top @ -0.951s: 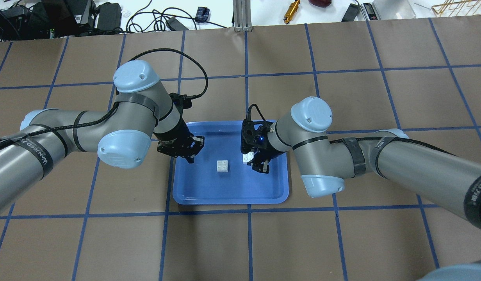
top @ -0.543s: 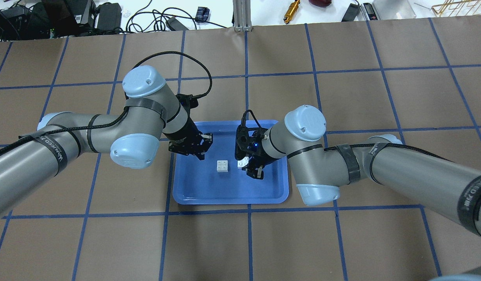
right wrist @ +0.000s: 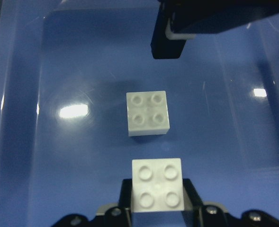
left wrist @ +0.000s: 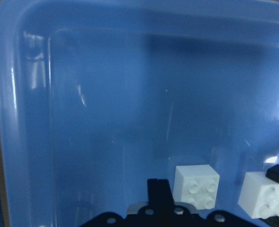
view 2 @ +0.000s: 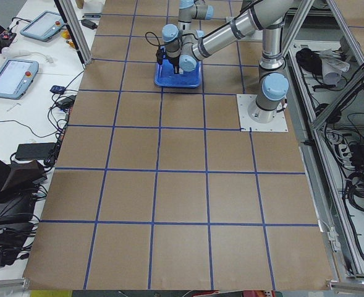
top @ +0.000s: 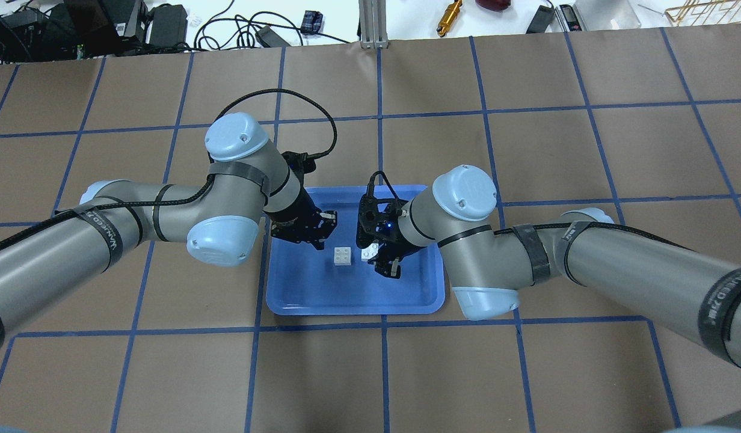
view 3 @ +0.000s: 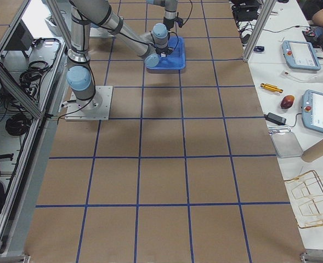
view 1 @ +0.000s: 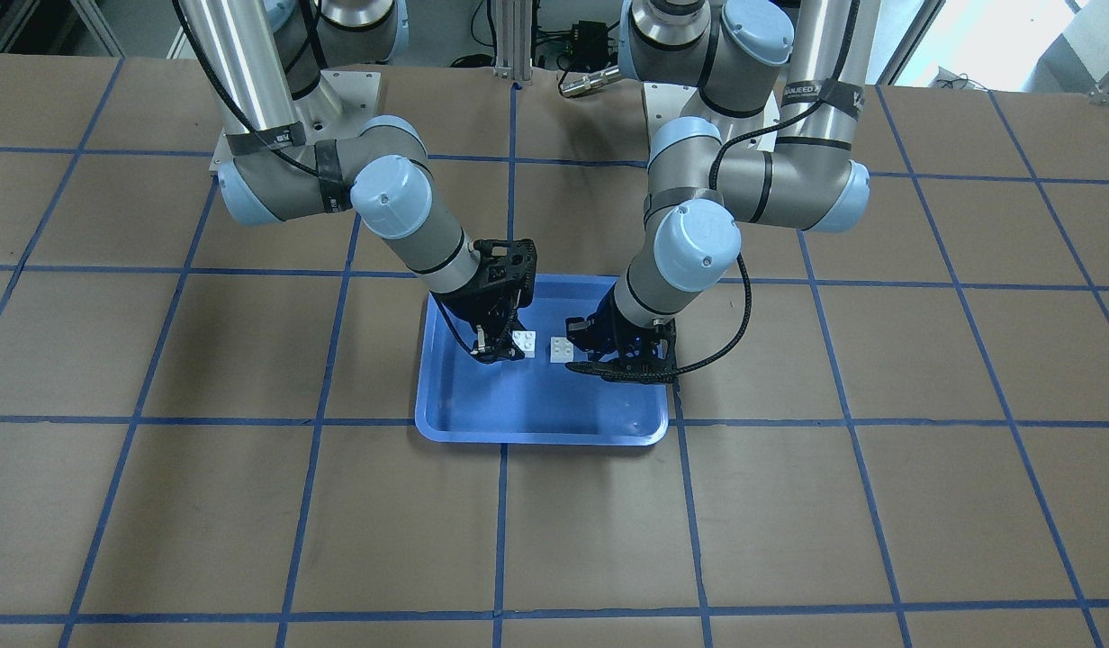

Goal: Assemble white blocks and place on blue tray

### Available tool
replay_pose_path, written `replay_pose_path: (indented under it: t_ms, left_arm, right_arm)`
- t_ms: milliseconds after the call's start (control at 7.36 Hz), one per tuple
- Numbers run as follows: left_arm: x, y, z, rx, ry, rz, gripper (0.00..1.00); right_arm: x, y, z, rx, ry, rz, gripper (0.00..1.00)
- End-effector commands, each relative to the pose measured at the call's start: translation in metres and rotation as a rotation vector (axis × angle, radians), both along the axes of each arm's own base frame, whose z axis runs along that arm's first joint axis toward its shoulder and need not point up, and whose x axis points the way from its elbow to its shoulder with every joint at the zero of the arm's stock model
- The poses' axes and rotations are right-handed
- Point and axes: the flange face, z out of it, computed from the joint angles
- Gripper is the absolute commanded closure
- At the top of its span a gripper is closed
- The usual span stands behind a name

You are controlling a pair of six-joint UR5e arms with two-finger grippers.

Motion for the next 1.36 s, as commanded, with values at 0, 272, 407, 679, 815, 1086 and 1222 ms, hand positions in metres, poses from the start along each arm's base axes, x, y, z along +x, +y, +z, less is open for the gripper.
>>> replay_pose_path:
  t_ms: [0, 272, 407, 679, 815, 1086, 1222]
  left_arm:
    - [-0.002, -0.002, -0.007, -0.014, 0.003, -0.003, 1.0]
    - [-0.005, 0.0, -0.011, -0.008, 0.002, -0.009, 1.0]
    - [-0.013, 0.005, -0.011, -0.008, -0.001, -0.024, 1.0]
    - [-0.02, 0.01, -0.01, -0.004, -0.002, -0.028, 1.0]
    - [-0.021, 0.012, -0.009, -0.005, -0.002, -0.029, 1.0]
    - [-0.019, 0.018, -0.009, -0.003, -0.002, -0.032, 1.0]
    - [-0.019, 0.018, -0.01, -0.002, -0.003, -0.038, 1.0]
  right_arm:
    - [0.002, -0.004, -0.009, -0.019, -0.009, 0.001, 1.0]
    - [0.002, -0.005, -0.015, -0.019, -0.01, -0.002, 1.0]
    - [0.002, -0.005, -0.015, -0.019, -0.01, -0.002, 1.0]
    - [0.004, -0.003, -0.016, -0.013, -0.01, -0.001, 1.0]
    - [0.011, 0.002, -0.016, -0.012, -0.011, 0.014, 1.0]
    - [0.016, 0.007, -0.017, -0.004, -0.006, 0.025, 1.0]
    - [0.017, 0.008, -0.018, 0.002, -0.009, 0.019, 1.0]
